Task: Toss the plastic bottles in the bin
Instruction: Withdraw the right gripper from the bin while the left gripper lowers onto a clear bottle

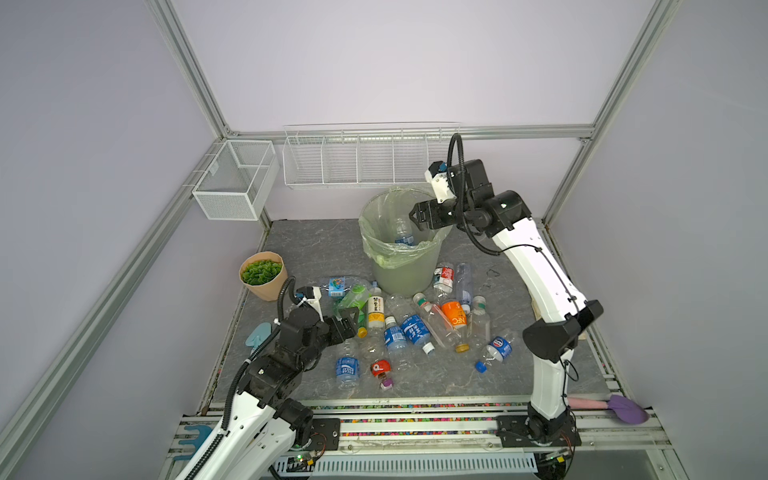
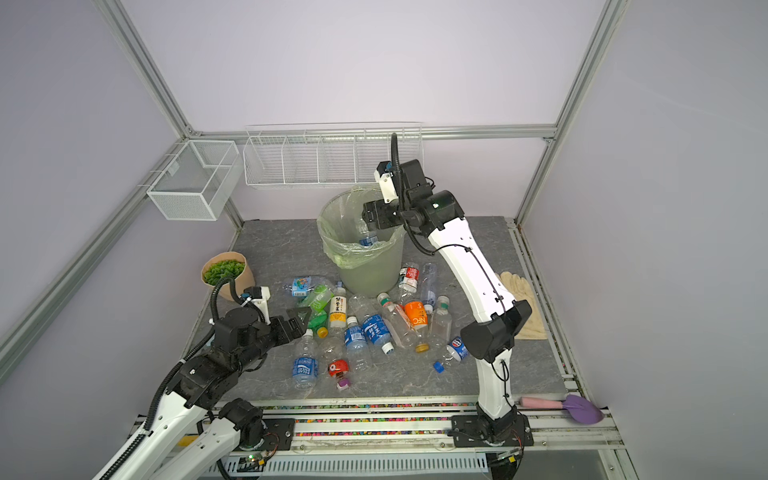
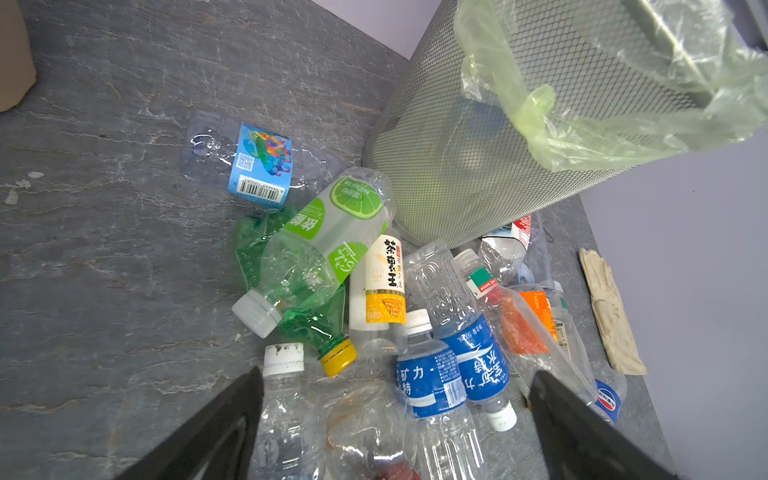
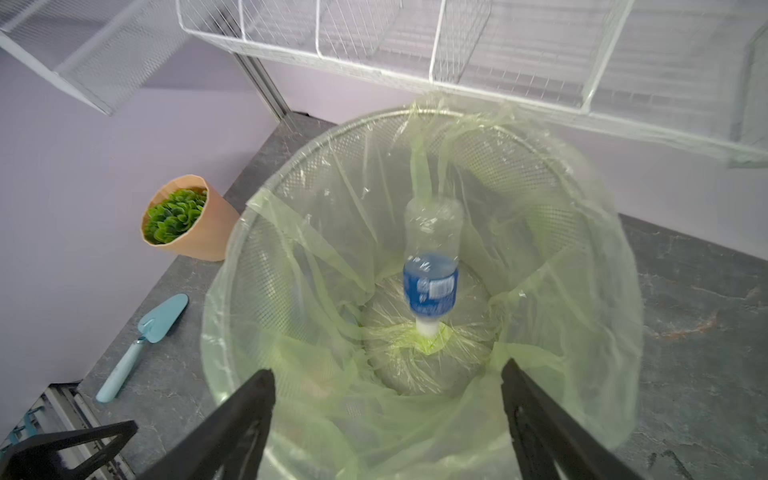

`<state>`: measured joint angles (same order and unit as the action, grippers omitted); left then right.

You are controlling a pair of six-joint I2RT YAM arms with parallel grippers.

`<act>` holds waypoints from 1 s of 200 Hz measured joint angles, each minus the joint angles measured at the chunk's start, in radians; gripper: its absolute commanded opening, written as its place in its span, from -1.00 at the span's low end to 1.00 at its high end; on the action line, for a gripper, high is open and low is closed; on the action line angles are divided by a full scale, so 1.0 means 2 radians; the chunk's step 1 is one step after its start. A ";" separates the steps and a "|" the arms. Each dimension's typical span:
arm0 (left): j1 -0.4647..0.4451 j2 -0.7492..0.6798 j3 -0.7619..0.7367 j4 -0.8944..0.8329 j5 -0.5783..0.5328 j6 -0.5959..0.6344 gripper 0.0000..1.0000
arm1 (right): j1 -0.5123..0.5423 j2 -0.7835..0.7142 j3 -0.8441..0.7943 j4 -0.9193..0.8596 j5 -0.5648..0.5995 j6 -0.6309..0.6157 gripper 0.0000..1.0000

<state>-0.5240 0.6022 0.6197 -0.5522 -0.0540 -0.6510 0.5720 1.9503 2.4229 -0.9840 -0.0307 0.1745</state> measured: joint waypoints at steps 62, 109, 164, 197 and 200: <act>0.000 0.019 0.003 -0.037 -0.019 -0.006 0.96 | 0.008 -0.160 -0.166 0.056 -0.012 -0.006 0.77; 0.000 0.056 -0.001 -0.064 -0.016 -0.023 0.91 | 0.016 -0.257 -0.312 0.102 -0.022 -0.013 0.76; 0.000 0.056 -0.031 -0.079 -0.004 -0.047 0.83 | 0.017 -0.328 -0.393 0.122 -0.026 -0.013 0.76; 0.000 0.059 -0.050 -0.084 0.005 -0.062 0.80 | 0.017 -0.356 -0.440 0.128 -0.036 -0.010 0.76; 0.000 0.058 -0.053 -0.084 0.006 -0.063 0.79 | 0.017 -0.358 -0.444 0.128 -0.036 -0.010 0.76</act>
<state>-0.5240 0.7185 0.5144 -0.7212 -0.0425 -0.7773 0.6067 1.2343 1.5341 -0.7273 -0.1028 0.1555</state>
